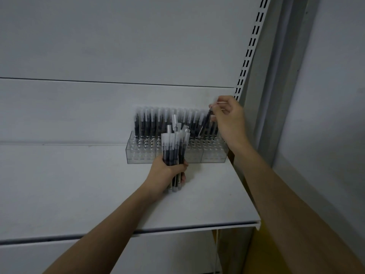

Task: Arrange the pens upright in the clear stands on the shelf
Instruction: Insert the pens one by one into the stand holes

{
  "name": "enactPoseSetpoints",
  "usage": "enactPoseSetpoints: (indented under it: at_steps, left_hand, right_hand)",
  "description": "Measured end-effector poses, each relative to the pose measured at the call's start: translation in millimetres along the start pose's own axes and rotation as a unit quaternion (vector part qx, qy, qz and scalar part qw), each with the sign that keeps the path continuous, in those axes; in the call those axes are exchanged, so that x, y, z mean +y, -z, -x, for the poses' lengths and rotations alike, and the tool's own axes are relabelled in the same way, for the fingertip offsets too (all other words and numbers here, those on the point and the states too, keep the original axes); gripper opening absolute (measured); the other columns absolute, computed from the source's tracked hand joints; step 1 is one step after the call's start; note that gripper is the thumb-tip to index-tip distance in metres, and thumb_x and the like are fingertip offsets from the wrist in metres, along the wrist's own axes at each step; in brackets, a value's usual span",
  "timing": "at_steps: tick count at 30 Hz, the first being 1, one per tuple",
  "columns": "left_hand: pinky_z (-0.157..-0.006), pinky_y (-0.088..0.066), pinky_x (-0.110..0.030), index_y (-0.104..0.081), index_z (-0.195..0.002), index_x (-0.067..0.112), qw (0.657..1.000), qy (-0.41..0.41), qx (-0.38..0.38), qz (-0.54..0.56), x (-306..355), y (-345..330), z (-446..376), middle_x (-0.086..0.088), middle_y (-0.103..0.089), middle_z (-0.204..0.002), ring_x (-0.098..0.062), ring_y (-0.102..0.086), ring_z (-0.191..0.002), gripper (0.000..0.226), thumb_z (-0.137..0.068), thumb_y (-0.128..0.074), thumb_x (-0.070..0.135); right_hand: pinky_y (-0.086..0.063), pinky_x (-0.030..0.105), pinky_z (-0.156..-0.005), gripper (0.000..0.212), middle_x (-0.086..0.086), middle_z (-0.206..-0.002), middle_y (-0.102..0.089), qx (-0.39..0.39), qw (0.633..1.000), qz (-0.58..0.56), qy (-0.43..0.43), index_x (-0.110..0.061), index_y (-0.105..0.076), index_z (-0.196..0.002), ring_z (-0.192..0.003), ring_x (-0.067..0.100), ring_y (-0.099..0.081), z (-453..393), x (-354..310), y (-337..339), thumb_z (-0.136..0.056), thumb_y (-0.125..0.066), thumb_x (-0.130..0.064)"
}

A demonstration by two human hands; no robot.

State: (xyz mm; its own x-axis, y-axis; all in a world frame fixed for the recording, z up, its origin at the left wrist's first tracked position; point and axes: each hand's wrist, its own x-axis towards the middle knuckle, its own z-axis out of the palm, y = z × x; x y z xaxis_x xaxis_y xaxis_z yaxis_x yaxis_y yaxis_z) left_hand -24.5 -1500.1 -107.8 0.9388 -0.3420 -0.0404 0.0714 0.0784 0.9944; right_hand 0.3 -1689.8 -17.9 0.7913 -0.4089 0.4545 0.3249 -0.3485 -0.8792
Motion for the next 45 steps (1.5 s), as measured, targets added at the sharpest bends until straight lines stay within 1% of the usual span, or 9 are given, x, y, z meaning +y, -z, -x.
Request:
enactPoseSetpoints:
  at_steps: [2,6,10,16,24,28,36,41,45]
  left_hand:
    - [-0.046,-0.042,-0.03,-0.06,-0.091,0.001,1.0,0.001,0.008,0.011,0,0,-1,-0.019,-0.059,-0.059,-0.025,-0.051,-0.048,0.007,-0.087,-0.065,-0.004]
    - [-0.053,-0.044,-0.035,-0.06,-0.093,-0.002,1.0,-0.007,0.01,0.016,0,0,-1,-0.017,-0.06,-0.059,-0.027,-0.053,-0.053,0.009,-0.086,-0.066,-0.003]
    - [-0.042,-0.043,-0.029,-0.06,-0.095,-0.004,1.0,-0.006,0.012,0.009,2,1,0,-0.019,-0.059,-0.06,-0.025,-0.051,-0.047,0.009,-0.087,-0.065,-0.003]
    - [-0.042,-0.042,-0.029,-0.06,-0.092,0.0,1.0,-0.007,0.012,0.011,2,2,-1,-0.018,-0.059,-0.059,-0.024,-0.051,-0.045,0.007,-0.087,-0.064,-0.004]
    - [-0.043,-0.044,-0.028,-0.061,-0.089,0.005,1.0,-0.006,0.004,0.006,-1,4,-2,-0.02,-0.06,-0.062,-0.026,-0.053,-0.049,0.008,-0.087,-0.066,0.0]
    - [-0.042,-0.043,-0.028,-0.059,-0.09,0.003,1.0,0.003,0.0,0.005,0,4,-1,-0.02,-0.06,-0.062,-0.025,-0.052,-0.046,0.009,-0.087,-0.067,0.001]
    - [-0.04,-0.042,-0.026,-0.059,-0.087,0.005,1.0,0.002,-0.009,0.011,0,2,4,-0.02,-0.06,-0.063,-0.025,-0.053,-0.045,0.009,-0.087,-0.067,-0.001]
    - [-0.039,-0.042,-0.026,-0.063,-0.093,0.0,0.999,0.007,-0.031,0.018,3,3,6,-0.023,-0.059,-0.063,-0.026,-0.053,-0.044,0.005,-0.088,-0.063,-0.002]
    - [-0.039,-0.045,-0.025,-0.065,-0.099,-0.009,0.999,0.002,-0.049,0.021,7,3,10,-0.025,-0.061,-0.064,-0.024,-0.057,-0.042,0.013,-0.088,-0.059,-0.006]
  right_hand:
    - [-0.057,0.043,-0.09,0.012,-0.005,-0.106,-0.067,-0.002,1.0,0.03,0.008,-0.027,-0.059,-0.108,-0.099,0.012,-0.066,-5,7,-1,-0.099,-0.059,-0.02]
    - [-0.057,0.043,-0.091,0.014,-0.008,-0.105,-0.064,0.001,0.998,0.057,0.017,-0.025,-0.059,-0.111,-0.102,0.012,-0.063,-15,17,-2,-0.099,-0.058,-0.018]
    - [-0.057,0.043,-0.09,0.017,-0.004,-0.108,-0.064,-0.01,0.997,0.074,0.026,-0.018,-0.062,-0.115,-0.102,0.014,-0.063,-19,22,-4,-0.099,-0.057,-0.014]
    - [-0.058,0.042,-0.089,0.019,-0.007,-0.104,-0.063,-0.027,0.996,0.076,0.038,-0.015,-0.062,-0.118,-0.101,0.015,-0.063,-22,24,-7,-0.1,-0.057,-0.013]
    - [-0.057,0.044,-0.09,0.015,0.002,-0.104,-0.065,-0.054,0.989,0.136,0.022,-0.015,-0.062,-0.114,-0.098,0.02,-0.064,-14,43,-10,-0.099,-0.058,-0.015]
    - [-0.055,0.037,-0.088,0.017,0.003,-0.105,-0.066,-0.038,0.986,0.161,0.027,-0.011,-0.063,-0.115,-0.097,0.02,-0.064,-12,42,-11,-0.1,-0.057,-0.017]
    - [-0.044,0.024,-0.077,0.016,0.0,-0.094,-0.06,-0.073,0.968,0.238,0.019,-0.005,-0.063,-0.111,-0.088,0.015,-0.057,-9,38,-14,-0.099,-0.058,-0.015]
    - [-0.053,0.027,-0.084,0.011,-0.002,-0.103,-0.061,-0.003,0.987,0.163,0.016,-0.015,-0.059,-0.111,-0.094,0.014,-0.06,23,36,-14,-0.1,-0.055,-0.016]
    - [-0.055,0.025,-0.078,0.012,-0.003,-0.097,-0.065,-0.031,0.999,0.027,-0.001,-0.024,-0.061,-0.108,-0.087,0.012,-0.065,73,36,-25,-0.102,-0.051,-0.02]
